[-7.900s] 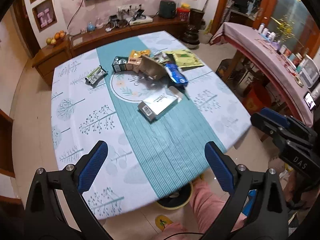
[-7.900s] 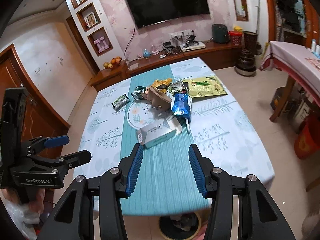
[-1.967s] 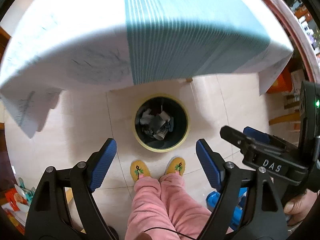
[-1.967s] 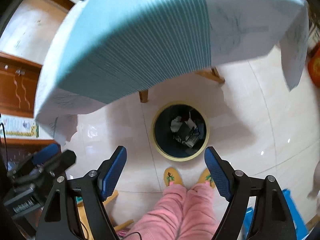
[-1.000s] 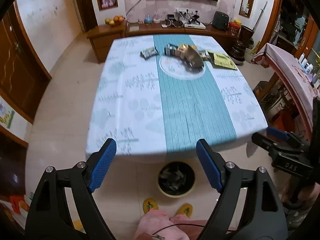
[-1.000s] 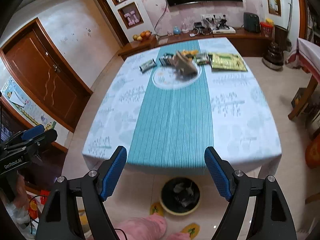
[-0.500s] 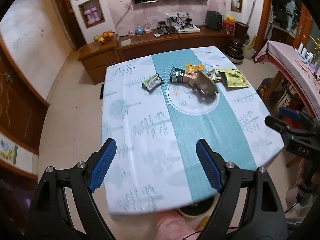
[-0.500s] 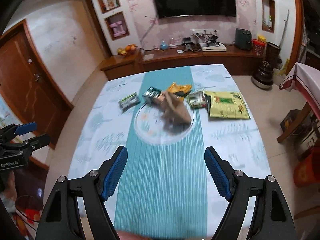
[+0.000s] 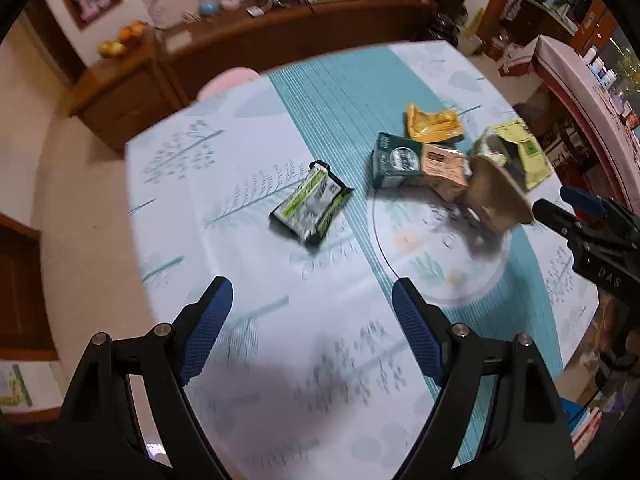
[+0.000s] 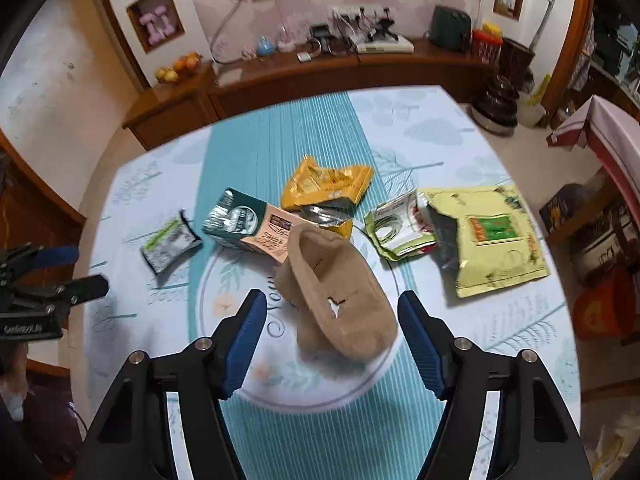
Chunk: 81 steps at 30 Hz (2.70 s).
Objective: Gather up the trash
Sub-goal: 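Grasp the green snack wrapper with the left tool while the right tool grasps the tan pulp cup holder, then carry the wrapper and cup holder over the bin and open both tools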
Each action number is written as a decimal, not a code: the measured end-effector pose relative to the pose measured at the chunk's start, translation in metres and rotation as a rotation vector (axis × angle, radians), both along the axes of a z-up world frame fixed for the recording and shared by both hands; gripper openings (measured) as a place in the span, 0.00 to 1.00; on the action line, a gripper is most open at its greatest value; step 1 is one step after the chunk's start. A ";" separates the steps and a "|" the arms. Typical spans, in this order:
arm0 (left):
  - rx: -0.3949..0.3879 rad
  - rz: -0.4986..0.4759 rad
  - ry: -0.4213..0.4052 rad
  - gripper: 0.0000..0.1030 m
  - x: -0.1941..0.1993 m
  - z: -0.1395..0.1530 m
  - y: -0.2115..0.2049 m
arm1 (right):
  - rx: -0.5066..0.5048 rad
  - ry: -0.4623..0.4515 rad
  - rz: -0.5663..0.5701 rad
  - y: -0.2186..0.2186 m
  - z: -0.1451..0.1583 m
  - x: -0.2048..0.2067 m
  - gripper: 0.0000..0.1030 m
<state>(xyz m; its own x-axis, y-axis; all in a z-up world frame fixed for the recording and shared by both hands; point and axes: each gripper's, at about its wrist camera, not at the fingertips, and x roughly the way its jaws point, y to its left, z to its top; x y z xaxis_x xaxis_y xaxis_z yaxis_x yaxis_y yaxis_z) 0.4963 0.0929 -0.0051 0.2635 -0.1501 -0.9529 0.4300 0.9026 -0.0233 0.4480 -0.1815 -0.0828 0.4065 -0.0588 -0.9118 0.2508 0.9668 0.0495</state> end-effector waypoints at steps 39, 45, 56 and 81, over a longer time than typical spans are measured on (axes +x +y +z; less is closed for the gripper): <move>-0.096 -0.028 0.158 0.09 -0.007 -0.105 -0.036 | 0.260 -0.064 -0.019 0.019 0.004 -0.088 0.09; -0.133 -0.021 0.145 0.09 -0.067 -0.066 -0.053 | 0.311 -0.081 0.021 0.028 0.021 -0.145 0.09; -0.168 0.060 0.070 0.09 -0.194 -0.009 -0.062 | 0.355 -0.135 0.185 0.015 0.058 -0.289 0.09; -0.124 0.238 0.035 0.10 -0.473 -0.006 -0.130 | 0.494 -0.048 0.252 -0.050 0.036 -0.519 0.09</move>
